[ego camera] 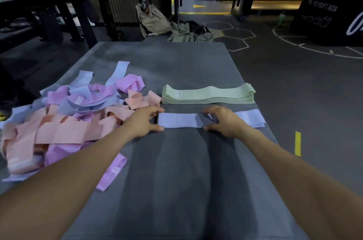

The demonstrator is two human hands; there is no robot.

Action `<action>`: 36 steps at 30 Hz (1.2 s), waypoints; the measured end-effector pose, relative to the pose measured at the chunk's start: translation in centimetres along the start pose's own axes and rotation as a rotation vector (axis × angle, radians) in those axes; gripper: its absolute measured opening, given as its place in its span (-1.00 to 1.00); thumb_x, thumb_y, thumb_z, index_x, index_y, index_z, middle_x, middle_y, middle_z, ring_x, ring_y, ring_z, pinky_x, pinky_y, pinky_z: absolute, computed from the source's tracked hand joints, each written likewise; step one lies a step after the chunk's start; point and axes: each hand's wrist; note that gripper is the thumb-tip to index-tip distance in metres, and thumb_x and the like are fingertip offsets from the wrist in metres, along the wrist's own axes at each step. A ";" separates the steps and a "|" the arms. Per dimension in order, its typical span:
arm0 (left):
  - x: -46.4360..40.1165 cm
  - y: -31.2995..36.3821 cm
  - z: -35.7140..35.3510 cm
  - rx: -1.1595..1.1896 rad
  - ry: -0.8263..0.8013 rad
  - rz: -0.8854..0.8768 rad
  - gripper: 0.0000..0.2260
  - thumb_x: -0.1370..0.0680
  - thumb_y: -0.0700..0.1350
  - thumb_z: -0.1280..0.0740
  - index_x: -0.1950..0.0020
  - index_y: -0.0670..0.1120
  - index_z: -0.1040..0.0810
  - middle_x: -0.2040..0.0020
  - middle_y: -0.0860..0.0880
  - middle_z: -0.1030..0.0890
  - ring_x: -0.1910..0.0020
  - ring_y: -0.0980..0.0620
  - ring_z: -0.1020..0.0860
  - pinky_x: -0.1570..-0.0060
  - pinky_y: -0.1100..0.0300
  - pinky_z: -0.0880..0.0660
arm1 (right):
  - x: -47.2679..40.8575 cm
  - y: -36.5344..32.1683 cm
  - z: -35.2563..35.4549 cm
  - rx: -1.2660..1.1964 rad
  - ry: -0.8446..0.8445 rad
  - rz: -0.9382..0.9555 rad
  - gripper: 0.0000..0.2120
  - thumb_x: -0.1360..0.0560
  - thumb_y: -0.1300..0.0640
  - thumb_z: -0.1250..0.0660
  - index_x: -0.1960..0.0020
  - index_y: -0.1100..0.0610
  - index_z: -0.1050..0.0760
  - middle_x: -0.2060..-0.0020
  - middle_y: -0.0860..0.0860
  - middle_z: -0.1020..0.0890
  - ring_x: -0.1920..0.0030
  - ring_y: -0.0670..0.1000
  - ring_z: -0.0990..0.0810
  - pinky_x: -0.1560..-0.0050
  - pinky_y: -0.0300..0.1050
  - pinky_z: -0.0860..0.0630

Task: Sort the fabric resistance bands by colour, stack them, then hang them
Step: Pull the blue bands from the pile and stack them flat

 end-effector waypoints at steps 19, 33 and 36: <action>5.1 -2.7 8.7 -0.283 0.413 -0.117 -0.72 -0.43 -0.28 -0.38 -0.13 -0.13 -0.58 -0.13 -0.07 -0.56 -0.13 -0.05 -0.51 -0.12 0.19 -0.37 | -4.8 -13.8 -1.5 -0.084 0.091 0.150 -0.73 -0.48 0.23 -0.35 -0.17 0.23 -0.54 -0.06 0.16 -0.60 -0.09 0.18 -0.54 -0.04 -0.11 -0.39; 8.1 -9.2 15.2 -0.138 0.473 0.179 -0.95 -0.54 -0.16 -0.32 0.04 -0.13 -0.53 0.19 -0.12 -0.57 0.17 -0.12 -0.53 0.16 0.16 -0.40 | -8.2 -25.2 -6.6 -0.155 0.014 0.205 -0.76 -0.49 0.25 -0.28 -0.14 0.22 -0.54 -0.09 0.12 -0.61 -0.09 0.13 -0.54 -0.09 -0.11 -0.45; 8.0 -8.7 15.8 -0.150 0.506 0.123 -0.85 -0.53 -0.19 -0.33 0.24 -0.12 -0.49 0.31 -0.10 -0.51 0.29 -0.08 -0.44 0.26 0.16 -0.36 | -8.1 -26.2 -6.6 -0.160 0.008 0.224 -0.78 -0.47 0.25 -0.30 -0.10 0.25 -0.55 -0.03 0.16 -0.62 -0.05 0.17 -0.55 -0.08 0.01 -0.47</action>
Point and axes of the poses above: each hand's wrist, its own x-axis away from the middle knuckle, its own z-axis out of the back of the hand, y = z × x
